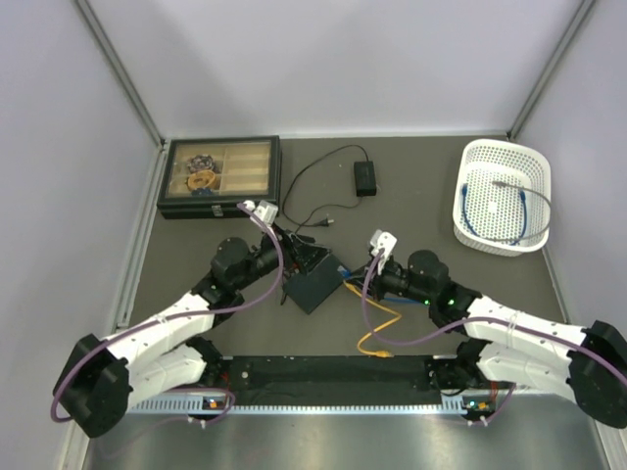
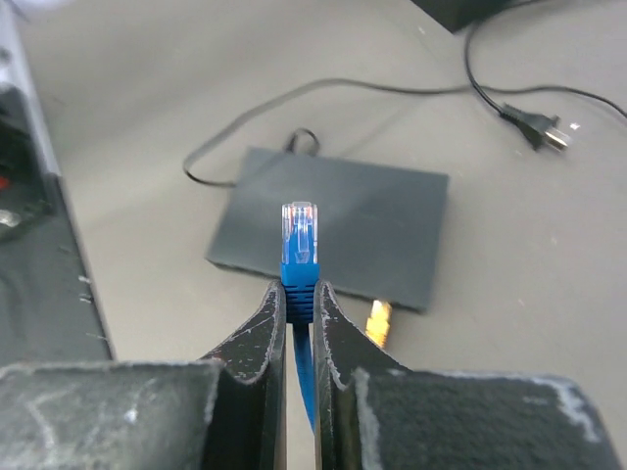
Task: Insert the plug into the switch port
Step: Pick up the connector from the center of the board.
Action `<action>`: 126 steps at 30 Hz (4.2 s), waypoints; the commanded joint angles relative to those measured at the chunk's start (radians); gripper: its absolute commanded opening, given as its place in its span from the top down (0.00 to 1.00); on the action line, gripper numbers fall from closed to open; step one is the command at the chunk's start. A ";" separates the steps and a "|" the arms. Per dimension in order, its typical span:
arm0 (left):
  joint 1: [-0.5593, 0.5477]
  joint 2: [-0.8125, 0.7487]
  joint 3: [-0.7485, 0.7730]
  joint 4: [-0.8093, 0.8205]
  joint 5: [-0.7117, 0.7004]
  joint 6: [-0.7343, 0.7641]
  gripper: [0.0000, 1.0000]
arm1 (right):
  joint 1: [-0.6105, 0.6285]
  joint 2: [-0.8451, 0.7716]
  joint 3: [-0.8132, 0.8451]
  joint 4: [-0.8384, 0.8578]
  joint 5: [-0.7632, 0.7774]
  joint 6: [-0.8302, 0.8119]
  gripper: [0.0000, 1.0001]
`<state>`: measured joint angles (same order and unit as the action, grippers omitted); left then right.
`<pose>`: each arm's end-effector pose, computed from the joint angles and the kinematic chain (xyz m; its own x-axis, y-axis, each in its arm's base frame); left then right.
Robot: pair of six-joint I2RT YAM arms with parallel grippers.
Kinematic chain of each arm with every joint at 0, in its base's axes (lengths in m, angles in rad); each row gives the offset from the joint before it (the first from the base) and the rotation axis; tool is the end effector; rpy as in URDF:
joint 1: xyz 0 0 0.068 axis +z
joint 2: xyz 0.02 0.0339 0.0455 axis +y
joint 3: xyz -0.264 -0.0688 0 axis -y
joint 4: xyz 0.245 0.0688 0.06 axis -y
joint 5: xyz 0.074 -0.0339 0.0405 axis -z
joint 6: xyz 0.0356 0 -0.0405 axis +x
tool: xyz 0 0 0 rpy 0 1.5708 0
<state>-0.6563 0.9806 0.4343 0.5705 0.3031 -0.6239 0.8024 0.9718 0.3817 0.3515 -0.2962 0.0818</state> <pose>0.1690 -0.1436 0.2594 -0.4628 -0.3474 -0.8156 0.6757 0.4573 -0.5782 0.1406 0.1604 0.2195 -0.2360 -0.1317 -0.9628 -0.8684 0.4731 0.1481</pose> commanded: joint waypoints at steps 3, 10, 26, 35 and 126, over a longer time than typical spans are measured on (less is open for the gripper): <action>-0.043 0.079 0.052 -0.112 -0.082 -0.086 0.19 | 0.110 0.002 0.062 -0.014 0.290 -0.123 1.00; -0.075 0.159 0.043 -0.032 -0.076 -0.178 0.29 | 0.132 0.005 0.066 0.000 0.364 -0.139 1.00; -0.121 0.346 0.063 0.186 -0.104 -0.369 0.45 | 0.181 0.051 0.074 0.017 0.408 -0.169 1.00; -0.126 0.359 0.058 0.189 -0.111 -0.379 0.81 | 0.192 0.057 0.071 0.032 0.439 -0.175 1.00; -0.111 0.193 0.198 -0.550 -0.392 0.253 0.01 | 0.127 -0.030 -0.179 0.162 0.247 -0.010 1.00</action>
<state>-0.7712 1.1381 0.6041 0.1623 -0.0475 -0.4934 0.9134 0.9405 0.1947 0.5365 -0.0471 0.0380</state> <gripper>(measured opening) 0.987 0.049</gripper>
